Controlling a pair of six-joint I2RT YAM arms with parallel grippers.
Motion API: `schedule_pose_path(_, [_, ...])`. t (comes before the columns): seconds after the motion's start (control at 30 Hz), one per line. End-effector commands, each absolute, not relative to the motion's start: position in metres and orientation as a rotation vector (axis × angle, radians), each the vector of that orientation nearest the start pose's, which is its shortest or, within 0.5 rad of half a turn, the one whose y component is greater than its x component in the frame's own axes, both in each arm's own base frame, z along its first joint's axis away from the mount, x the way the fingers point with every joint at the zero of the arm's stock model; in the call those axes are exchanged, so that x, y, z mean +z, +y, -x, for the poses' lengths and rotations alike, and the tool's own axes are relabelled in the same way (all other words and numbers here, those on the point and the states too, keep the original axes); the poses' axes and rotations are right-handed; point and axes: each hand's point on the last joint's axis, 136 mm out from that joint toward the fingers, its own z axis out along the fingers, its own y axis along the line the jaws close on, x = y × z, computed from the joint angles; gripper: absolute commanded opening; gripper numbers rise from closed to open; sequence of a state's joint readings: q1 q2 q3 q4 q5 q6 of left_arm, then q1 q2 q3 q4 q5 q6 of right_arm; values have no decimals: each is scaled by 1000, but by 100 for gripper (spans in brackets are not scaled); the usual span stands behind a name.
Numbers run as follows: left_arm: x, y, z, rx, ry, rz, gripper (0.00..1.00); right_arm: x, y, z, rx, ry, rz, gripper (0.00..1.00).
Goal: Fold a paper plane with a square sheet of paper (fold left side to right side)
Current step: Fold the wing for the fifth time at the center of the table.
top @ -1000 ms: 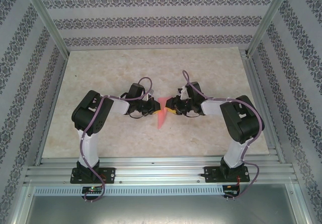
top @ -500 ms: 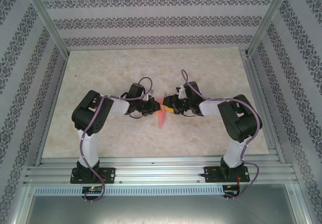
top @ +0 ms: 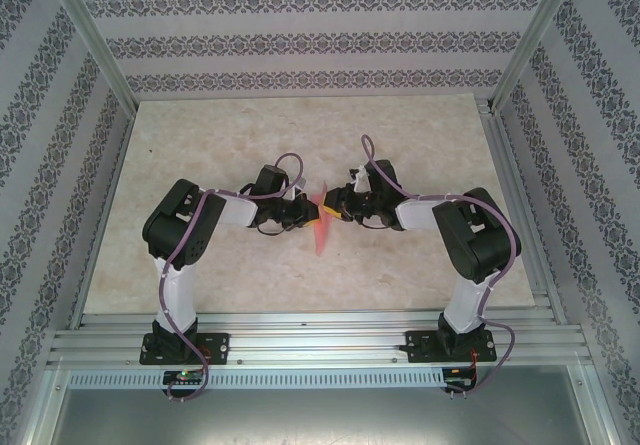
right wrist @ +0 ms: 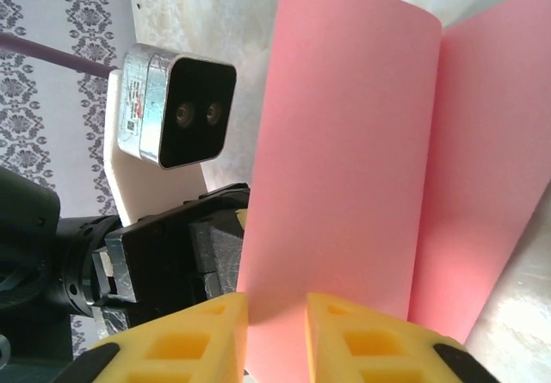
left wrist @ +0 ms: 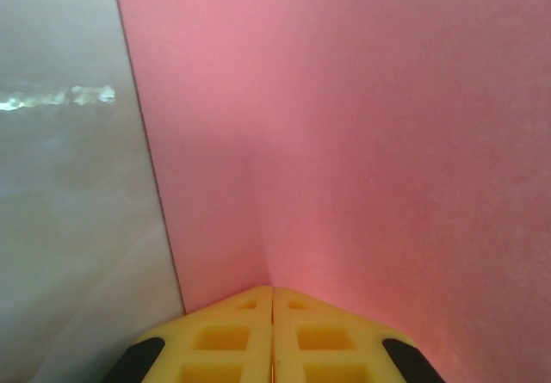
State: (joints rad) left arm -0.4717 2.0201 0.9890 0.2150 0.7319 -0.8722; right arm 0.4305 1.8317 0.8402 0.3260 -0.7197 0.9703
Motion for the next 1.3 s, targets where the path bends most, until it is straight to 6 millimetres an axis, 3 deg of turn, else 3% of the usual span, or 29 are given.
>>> schedule_pose_path(0.0, [1, -297, -347, -1337, 2711, 171, 9, 60, 288, -341, 1490, 2526, -202, 20])
schedule_pose_path(0.17, [4, -298, -347, -1345, 2703, 164, 9, 45, 289, -334, 1462, 2577, -208, 12])
schedule_pose_path(0.4, [13, -295, -347, -1339, 2687, 148, 9, 42, 287, -335, 1434, 2586, -209, 12])
schedule_pose_path(0.8, [44, -266, -345, -1277, 2644, 141, 19, 43, 285, -337, 1425, 2587, -216, 12])
schedule_pose_path(1.03, [67, -283, -345, -1398, 2565, 73, 32, 42, 285, -337, 1419, 2589, -219, 13])
schedule_pose_path(1.27, [59, -300, -343, -1411, 2595, 48, 37, 43, 285, -338, 1413, 2589, -217, 13])
